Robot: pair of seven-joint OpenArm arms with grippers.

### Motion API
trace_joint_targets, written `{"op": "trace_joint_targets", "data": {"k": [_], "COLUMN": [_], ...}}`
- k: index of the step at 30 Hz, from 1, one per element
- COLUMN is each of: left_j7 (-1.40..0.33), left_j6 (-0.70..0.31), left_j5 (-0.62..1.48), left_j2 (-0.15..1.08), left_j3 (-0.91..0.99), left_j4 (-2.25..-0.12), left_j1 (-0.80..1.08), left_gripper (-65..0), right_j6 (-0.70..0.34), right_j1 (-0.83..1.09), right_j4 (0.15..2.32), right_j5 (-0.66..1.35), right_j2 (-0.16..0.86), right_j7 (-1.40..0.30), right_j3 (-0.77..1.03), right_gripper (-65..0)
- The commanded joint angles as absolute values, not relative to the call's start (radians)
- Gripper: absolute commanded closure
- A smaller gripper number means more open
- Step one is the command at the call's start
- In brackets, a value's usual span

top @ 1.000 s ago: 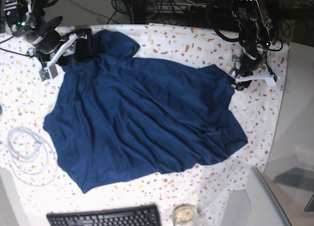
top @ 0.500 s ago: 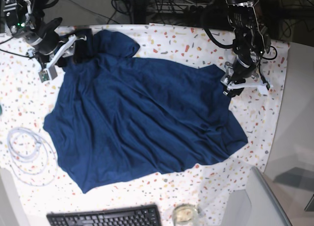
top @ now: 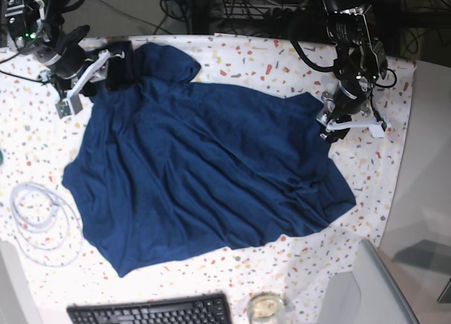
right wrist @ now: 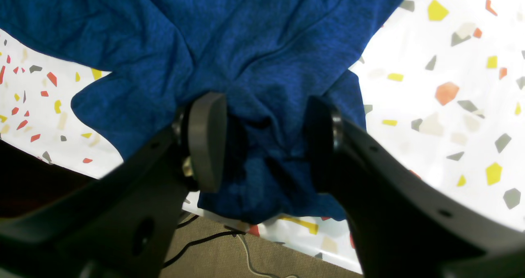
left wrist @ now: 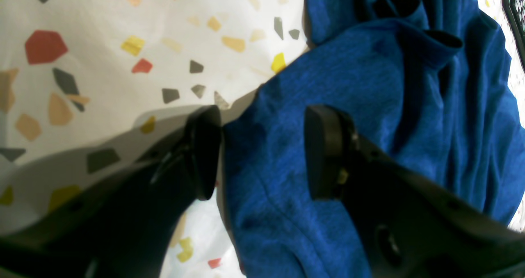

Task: Layout the t-shirt on the table in an organized manner, then fold the t-shirt properly
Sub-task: 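Grasp the shirt's edge with both grippers at opposite corners, then pull the held corners apart, stretching the edge between grippers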

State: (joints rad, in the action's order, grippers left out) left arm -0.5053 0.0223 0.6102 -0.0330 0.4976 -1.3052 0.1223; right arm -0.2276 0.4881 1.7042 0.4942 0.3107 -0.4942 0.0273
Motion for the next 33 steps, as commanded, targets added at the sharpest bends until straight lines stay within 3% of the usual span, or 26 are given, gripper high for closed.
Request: {"op": "trace_joint_targets", "data": {"k": [1,4,8,11,18,20,21,30,33], "left_j7": [-0.521,-0.521,-0.521,-0.521,-0.522,-0.522,-0.522,-0.522,-0.522], "left_j6": [0.030,0.030,0.030,0.030,0.030,0.030,0.030,0.122,0.124], "left_j5": [0.610,0.610,0.607,0.607,0.608,0.608,0.608,0.610,0.610], "left_j2": [-0.033,-0.031,-0.031,-0.031,-0.030,-0.028,-0.028,-0.028,-0.027], "left_j3": [0.501,0.501,0.501,0.503,0.503,0.503,0.503,0.501,0.501], "left_j4": [-1.313,-1.313,-1.313,-1.313,-1.313,-1.314,-1.316,-1.508,-1.587], "left_j1": [0.125,0.125,0.125,0.125,0.124,0.124,0.124,0.189,0.220], "left_gripper": [-31.1,-28.1,-14.5,-9.5,-8.4,-0.8,0.0,0.0,0.0], "right_j6": [-0.234,-0.234,-0.234,-0.234,-0.234,-0.234,-0.234,-0.225,-0.234], "right_j1": [0.483,0.475,0.473,0.473,0.473,0.473,0.473,0.441,0.392], "right_j4": [1.718,1.716,1.716,1.716,1.716,1.716,1.716,1.716,1.693], "right_j5": [0.506,0.506,0.506,0.506,0.506,0.506,0.506,0.512,0.512], "right_j2": [0.320,0.320,0.320,0.320,0.320,0.320,0.320,0.312,0.257], "right_j7": [-0.475,-0.475,-0.475,-0.475,-0.475,-0.475,-0.475,-0.475,-0.479], "right_j3": [0.035,0.035,0.035,0.033,0.035,0.035,0.035,0.097,0.176], "right_gripper": [-29.6,-29.6,-29.6,-29.6,-29.6,-29.6,-29.7,-30.9,-38.1]}}
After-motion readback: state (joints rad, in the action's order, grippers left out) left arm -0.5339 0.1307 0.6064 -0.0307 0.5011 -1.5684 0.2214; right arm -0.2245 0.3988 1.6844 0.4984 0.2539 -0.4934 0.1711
